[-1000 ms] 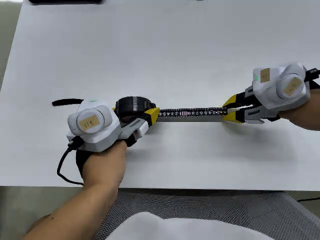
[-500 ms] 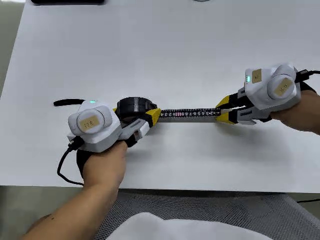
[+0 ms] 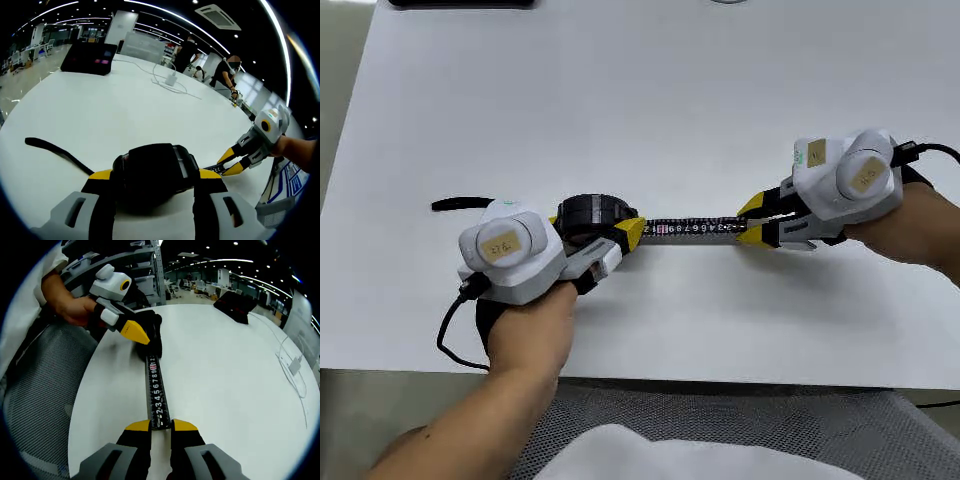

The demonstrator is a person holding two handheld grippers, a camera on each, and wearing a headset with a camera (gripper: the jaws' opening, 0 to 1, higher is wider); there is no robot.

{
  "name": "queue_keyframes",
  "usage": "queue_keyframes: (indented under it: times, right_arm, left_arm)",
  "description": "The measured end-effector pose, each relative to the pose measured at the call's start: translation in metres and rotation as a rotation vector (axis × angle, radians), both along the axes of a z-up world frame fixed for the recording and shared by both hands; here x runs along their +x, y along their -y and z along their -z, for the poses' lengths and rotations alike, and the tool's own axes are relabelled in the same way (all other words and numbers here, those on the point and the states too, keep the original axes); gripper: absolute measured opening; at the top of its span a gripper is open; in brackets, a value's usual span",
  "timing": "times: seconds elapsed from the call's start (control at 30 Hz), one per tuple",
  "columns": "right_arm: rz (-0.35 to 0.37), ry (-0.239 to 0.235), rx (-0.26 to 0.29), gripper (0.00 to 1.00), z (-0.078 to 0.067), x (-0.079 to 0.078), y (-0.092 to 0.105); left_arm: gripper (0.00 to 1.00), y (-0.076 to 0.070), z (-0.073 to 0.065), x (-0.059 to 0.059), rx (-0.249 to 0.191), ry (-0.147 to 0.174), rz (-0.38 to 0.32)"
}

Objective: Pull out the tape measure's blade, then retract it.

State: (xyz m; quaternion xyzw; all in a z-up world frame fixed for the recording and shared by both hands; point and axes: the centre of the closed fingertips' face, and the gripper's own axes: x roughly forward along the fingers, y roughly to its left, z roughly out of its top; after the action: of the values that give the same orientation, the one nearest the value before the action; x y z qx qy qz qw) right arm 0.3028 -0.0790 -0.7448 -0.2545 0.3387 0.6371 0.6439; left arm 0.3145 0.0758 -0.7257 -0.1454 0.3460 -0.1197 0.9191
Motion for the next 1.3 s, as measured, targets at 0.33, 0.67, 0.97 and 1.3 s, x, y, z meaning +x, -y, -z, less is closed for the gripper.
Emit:
queue_keyframes:
  times: [0.33, 0.67, 0.97, 1.3]
  right_arm:
    - [-0.016, -0.006, 0.018, 0.11, 0.001, 0.0, -0.019]
    - [-0.025, -0.013, 0.036, 0.11, 0.001, -0.001, -0.034]
    - [-0.026, -0.02, 0.047, 0.11, 0.001, -0.002, -0.041]
    - [-0.019, -0.03, 0.064, 0.11, 0.002, -0.002, -0.053]
  left_arm:
    - [0.59, 0.0, 0.0, 0.0, -0.004, 0.0, 0.002]
    - [0.59, 0.0, 0.0, 0.0, -0.007, -0.002, 0.001]
    - [0.59, 0.0, 0.001, 0.0, -0.009, -0.003, 0.001]
    - [0.59, -0.001, 0.001, 0.0, -0.011, -0.008, 0.001]
